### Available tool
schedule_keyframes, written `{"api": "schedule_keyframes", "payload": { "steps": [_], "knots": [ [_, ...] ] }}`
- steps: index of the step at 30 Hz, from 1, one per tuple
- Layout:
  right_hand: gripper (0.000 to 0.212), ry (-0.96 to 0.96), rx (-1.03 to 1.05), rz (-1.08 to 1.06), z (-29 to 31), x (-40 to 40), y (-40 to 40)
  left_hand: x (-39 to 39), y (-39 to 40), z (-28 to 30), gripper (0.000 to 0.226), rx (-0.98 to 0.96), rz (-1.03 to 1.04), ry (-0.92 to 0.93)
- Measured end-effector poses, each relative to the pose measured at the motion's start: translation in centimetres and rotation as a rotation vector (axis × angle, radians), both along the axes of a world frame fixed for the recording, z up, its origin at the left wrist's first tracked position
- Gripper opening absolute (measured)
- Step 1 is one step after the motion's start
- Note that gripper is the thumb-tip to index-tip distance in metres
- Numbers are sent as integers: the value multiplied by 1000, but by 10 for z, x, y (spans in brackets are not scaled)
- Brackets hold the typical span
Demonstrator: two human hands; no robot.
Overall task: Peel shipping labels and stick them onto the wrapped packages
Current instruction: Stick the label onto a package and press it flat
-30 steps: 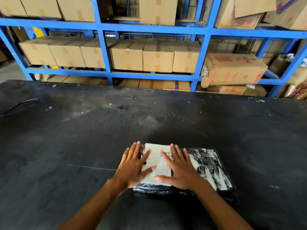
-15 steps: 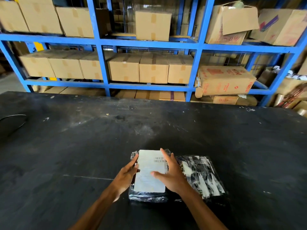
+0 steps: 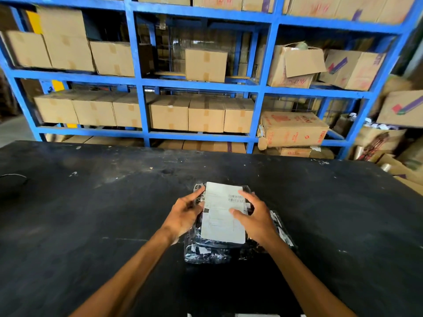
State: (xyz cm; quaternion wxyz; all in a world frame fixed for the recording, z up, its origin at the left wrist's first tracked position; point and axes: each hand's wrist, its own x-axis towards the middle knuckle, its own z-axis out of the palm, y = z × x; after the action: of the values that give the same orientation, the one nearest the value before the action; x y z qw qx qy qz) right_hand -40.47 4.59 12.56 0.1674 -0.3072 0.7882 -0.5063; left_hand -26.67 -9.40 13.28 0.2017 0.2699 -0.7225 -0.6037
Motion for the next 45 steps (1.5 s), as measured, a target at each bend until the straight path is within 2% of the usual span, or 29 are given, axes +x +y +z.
{"api": "schedule_keyframes", "payload": {
  "steps": [6, 14, 21, 32, 36, 40, 42, 45],
  "knots": [
    [51, 105, -6, -56, 28, 27, 50, 21, 38, 23, 47, -52, -51, 16],
    [48, 64, -32, -88, 32, 52, 108, 41, 88, 25, 48, -59, -116, -10],
    [47, 76, 76, -61, 0, 66, 153, 58, 134, -15, 48, -14, -119, -88],
    [45, -89, 282, 26, -79, 94, 203, 98, 203, -89, 45, 149, -64, -200],
    [40, -58, 288, 44, -92, 99, 208, 105, 202, -115, 47, 88, -108, -226],
    [44, 74, 407, 64, -89, 98, 201, 107, 212, -104, 51, -53, -97, -279],
    [44, 201, 407, 87, -83, 102, 189, 114, 209, -100, 50, -62, -42, -276],
    [40, 288, 307, 164, -72, 118, 159, 136, 184, -97, 41, -190, 105, -331]
  ]
}}
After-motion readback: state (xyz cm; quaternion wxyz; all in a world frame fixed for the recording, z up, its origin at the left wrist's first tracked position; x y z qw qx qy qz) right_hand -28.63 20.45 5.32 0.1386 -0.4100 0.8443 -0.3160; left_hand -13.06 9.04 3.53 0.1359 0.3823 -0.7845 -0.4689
